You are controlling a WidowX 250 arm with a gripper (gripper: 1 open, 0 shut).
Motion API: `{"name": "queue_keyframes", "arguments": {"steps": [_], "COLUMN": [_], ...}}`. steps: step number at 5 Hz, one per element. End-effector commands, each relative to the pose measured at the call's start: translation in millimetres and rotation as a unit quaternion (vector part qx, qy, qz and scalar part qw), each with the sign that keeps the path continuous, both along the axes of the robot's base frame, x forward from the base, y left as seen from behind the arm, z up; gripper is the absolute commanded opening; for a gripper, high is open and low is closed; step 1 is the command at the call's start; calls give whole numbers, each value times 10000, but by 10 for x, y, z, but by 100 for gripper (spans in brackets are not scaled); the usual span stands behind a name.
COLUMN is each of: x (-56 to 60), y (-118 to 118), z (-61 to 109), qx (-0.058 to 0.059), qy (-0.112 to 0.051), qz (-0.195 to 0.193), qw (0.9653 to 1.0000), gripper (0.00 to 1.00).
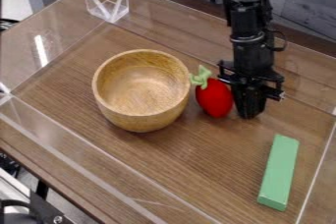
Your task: Move the red fruit to the right
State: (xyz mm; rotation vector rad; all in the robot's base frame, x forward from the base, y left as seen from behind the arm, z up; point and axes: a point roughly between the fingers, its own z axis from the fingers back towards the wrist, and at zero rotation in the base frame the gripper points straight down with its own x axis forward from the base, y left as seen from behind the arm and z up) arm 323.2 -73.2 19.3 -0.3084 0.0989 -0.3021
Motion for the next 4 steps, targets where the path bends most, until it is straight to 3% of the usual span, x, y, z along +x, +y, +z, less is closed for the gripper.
{"name": "queue_keyframes", "arguments": {"steps": [1,3,4], "x": [59,67,-35], "y": [20,-5,62], "z": [193,156,122], "qx": [-67,-102,-91], "qy": [-287,-185,-138], "qz": [143,100,1], "qw": [9995,9997,9999], "gripper": [100,100,100]}}
